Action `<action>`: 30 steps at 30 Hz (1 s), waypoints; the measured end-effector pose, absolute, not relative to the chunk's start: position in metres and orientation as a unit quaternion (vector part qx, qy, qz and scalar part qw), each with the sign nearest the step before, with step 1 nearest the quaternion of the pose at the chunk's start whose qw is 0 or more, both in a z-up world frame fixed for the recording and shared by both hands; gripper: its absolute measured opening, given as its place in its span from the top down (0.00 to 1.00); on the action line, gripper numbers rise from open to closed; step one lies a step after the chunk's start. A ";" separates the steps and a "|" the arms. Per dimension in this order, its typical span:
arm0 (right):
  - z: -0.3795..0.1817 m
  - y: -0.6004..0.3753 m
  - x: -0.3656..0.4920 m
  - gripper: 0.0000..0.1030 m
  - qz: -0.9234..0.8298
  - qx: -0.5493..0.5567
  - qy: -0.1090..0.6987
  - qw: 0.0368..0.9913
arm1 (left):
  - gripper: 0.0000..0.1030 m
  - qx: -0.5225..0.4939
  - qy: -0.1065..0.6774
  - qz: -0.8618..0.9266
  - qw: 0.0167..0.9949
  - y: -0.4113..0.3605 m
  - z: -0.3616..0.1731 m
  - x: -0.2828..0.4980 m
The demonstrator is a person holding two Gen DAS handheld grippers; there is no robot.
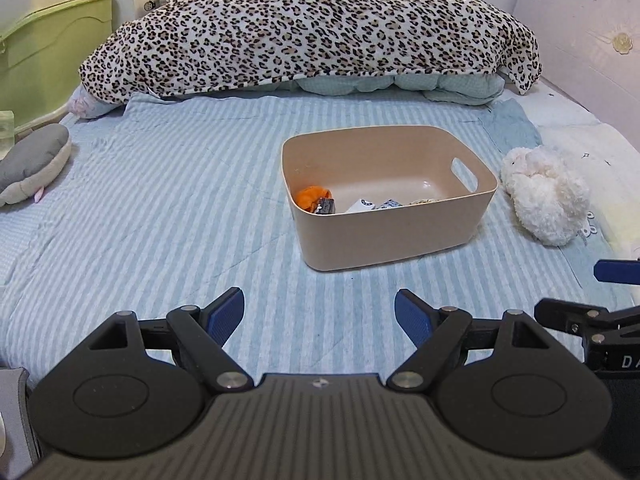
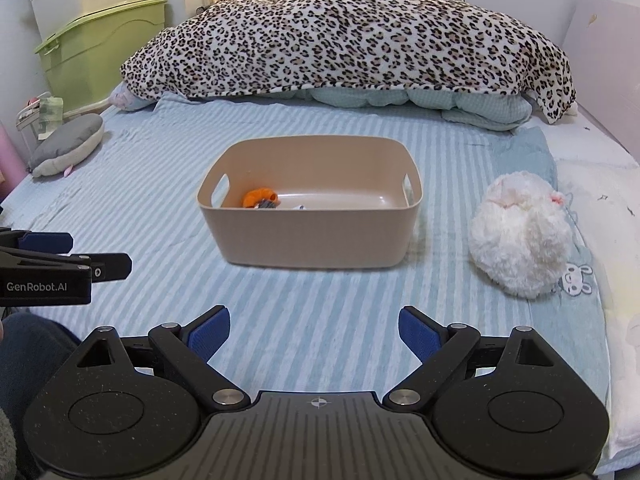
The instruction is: Organize objects
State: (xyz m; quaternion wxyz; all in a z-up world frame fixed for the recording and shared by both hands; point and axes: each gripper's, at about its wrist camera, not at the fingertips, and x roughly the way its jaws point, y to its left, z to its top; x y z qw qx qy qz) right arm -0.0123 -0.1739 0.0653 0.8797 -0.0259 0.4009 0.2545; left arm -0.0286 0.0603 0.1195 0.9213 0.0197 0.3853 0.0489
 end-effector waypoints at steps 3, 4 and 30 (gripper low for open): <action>0.064 -0.178 -0.018 0.07 0.256 -0.018 0.403 0.879 | 0.19 0.012 0.392 0.050 0.919 0.063 0.119 -0.033; 0.065 -0.179 -0.020 0.07 0.256 -0.016 0.403 0.879 | 0.19 0.011 0.393 0.051 0.918 0.065 0.119 -0.036; 0.069 -0.182 -0.027 0.05 0.244 -0.020 0.400 0.883 | 0.19 0.028 0.398 0.025 0.916 0.047 0.120 -0.051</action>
